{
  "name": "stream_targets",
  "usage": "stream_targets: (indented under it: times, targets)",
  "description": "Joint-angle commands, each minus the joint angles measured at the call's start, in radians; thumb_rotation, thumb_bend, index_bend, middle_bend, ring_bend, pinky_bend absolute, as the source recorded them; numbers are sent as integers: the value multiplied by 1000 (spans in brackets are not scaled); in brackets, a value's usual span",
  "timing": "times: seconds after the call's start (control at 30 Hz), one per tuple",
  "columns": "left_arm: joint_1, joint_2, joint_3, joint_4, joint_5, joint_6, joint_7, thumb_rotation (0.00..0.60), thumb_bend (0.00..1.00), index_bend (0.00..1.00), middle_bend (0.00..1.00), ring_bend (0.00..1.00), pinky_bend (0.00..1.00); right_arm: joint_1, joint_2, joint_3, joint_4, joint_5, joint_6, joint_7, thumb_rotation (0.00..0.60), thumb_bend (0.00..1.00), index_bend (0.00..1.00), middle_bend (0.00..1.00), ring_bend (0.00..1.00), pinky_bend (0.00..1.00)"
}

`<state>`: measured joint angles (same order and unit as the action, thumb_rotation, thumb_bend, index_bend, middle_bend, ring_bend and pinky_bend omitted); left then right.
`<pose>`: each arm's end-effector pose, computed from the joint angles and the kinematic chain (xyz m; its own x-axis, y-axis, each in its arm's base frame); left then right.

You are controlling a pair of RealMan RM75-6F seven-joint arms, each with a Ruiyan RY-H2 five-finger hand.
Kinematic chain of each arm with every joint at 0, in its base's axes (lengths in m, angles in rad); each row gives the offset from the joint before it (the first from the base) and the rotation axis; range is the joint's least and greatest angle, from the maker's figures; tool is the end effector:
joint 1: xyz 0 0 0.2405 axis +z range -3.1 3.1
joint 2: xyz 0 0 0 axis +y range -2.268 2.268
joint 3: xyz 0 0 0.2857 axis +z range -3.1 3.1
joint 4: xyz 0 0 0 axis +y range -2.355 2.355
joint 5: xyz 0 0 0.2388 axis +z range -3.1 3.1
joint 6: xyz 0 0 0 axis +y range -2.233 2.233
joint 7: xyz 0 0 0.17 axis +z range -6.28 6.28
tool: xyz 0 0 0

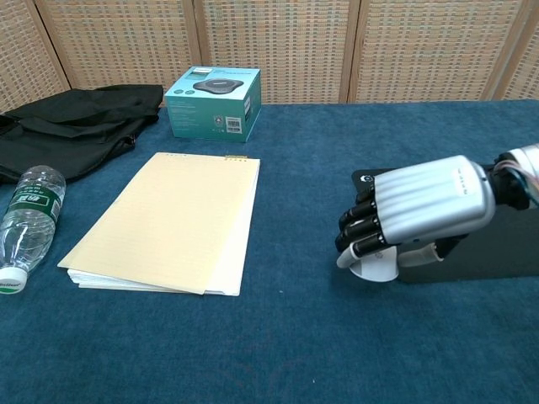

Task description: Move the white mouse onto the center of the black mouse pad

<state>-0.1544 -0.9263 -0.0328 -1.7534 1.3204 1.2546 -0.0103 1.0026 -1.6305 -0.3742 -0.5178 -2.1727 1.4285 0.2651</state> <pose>-0.3608 0.2243 0.1731 0.3883 0.2112 0.8970 0.9030 0.1071 -0.4161 -0.1996 -0.4080 -0.0358 0.7820 0.3703 0.5013 0.2343 -0.9200 0.3142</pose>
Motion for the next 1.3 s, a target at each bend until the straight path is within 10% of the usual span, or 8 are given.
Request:
stream_targets:
  times: [0.03, 0.77, 1.3]
  targets:
    - [1, 1, 0, 2, 1, 2, -5, 600, 13, 0, 0, 0, 0, 18, 73, -7, 29, -20, 85, -24, 600, 895, 632, 537, 430, 431]
    - [-21, -89, -20, -24, -97, 22, 229, 600, 13, 0, 0, 0, 0, -37, 22, -104, 385, -30, 3, 128, 600, 956, 632, 519, 430, 431]
    - [-33, -105, -26, -13, -150, 2, 253, 600, 13, 0, 0, 0, 0, -54, -37, -148, 427, -27, -47, 108, 600, 903, 632, 464, 344, 431]
